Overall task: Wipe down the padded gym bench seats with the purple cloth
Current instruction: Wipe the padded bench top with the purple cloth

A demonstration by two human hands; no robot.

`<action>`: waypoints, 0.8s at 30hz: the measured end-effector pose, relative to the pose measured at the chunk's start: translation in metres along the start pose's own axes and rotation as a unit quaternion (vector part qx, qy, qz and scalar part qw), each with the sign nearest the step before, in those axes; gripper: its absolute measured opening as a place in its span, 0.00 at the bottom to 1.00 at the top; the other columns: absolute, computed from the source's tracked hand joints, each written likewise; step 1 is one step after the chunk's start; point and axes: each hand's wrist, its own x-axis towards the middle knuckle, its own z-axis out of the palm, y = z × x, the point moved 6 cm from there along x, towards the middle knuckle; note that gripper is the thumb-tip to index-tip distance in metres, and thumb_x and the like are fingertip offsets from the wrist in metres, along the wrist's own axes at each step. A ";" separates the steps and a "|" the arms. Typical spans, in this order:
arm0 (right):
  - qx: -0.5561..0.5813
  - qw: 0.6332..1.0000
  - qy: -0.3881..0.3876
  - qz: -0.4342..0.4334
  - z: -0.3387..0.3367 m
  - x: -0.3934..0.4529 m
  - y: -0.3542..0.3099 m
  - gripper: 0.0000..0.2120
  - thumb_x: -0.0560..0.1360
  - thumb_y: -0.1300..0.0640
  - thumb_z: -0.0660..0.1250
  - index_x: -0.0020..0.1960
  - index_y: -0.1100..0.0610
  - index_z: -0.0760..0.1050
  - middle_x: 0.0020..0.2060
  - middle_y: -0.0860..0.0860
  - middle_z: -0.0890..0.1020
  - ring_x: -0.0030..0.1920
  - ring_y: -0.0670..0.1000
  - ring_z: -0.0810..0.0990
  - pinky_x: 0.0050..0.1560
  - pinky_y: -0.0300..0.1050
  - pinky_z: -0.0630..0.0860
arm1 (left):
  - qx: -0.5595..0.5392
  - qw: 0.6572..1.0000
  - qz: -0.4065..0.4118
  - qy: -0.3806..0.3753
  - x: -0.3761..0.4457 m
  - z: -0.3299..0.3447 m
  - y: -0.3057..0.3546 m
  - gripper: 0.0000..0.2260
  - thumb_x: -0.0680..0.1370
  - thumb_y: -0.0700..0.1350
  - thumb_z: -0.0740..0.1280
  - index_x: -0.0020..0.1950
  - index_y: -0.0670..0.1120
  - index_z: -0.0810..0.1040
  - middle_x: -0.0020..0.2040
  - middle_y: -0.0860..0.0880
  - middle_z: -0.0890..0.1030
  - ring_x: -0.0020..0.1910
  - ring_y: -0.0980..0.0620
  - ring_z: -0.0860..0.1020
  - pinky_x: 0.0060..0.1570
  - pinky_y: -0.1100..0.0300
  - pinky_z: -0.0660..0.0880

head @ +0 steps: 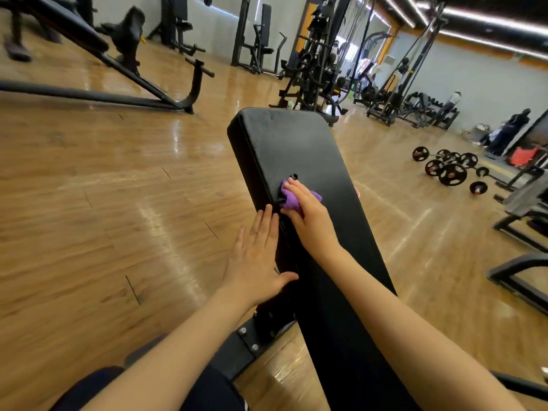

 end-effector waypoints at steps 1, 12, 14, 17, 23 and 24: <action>-0.015 0.999 -0.010 -0.028 0.003 0.018 -0.011 0.24 0.74 0.64 0.67 0.69 0.60 0.68 0.69 0.54 0.69 0.70 0.48 0.64 0.67 0.32 0.56 | -0.005 1.000 -0.007 -0.004 -0.002 0.003 0.000 0.46 0.75 0.70 0.54 0.68 0.44 0.23 0.69 0.46 0.23 0.69 0.51 0.26 0.72 0.51 0.34; -0.143 0.957 -0.125 -0.219 0.011 -0.031 -0.013 0.25 0.75 0.50 0.62 0.69 0.60 0.68 0.71 0.49 0.63 0.74 0.48 0.56 0.73 0.44 0.53 | -0.142 0.988 -0.051 -0.033 -0.039 0.052 0.021 0.41 0.66 0.70 0.33 0.69 0.46 0.25 0.70 0.49 0.26 0.70 0.52 0.27 0.69 0.56 0.31; -0.173 0.945 -0.131 -0.246 0.012 -0.035 -0.010 0.24 0.75 0.52 0.60 0.68 0.61 0.70 0.70 0.52 0.66 0.73 0.51 0.58 0.72 0.48 0.55 | -0.166 0.983 -0.059 -0.043 -0.046 0.064 0.034 0.41 0.65 0.70 0.33 0.69 0.46 0.24 0.71 0.48 0.26 0.71 0.52 0.27 0.70 0.55 0.31; -0.228 0.901 -0.169 -0.327 0.012 -0.016 -0.022 0.21 0.75 0.56 0.61 0.66 0.62 0.72 0.68 0.58 0.70 0.71 0.58 0.63 0.70 0.55 0.60 | -0.189 0.978 -0.076 -0.033 -0.049 0.071 0.041 0.41 0.66 0.69 0.34 0.69 0.45 0.24 0.71 0.48 0.25 0.73 0.51 0.28 0.70 0.55 0.30; -0.313 0.847 -0.228 -0.364 0.023 0.055 -0.066 0.21 0.69 0.60 0.73 0.61 0.63 0.76 0.62 0.60 0.76 0.67 0.63 0.70 0.66 0.64 0.65 | -0.231 0.968 -0.093 -0.011 -0.052 0.067 0.044 0.41 0.72 0.68 0.45 0.69 0.46 0.24 0.69 0.51 0.22 0.71 0.54 0.25 0.72 0.55 0.32; -0.327 0.843 -0.235 -0.358 0.028 0.053 -0.067 0.19 0.70 0.55 0.72 0.59 0.62 0.78 0.59 0.59 0.78 0.65 0.62 0.71 0.67 0.63 0.64 | -0.232 0.968 -0.098 -0.011 -0.052 0.065 0.042 0.42 0.74 0.67 0.48 0.69 0.46 0.25 0.70 0.50 0.23 0.71 0.54 0.26 0.73 0.54 0.33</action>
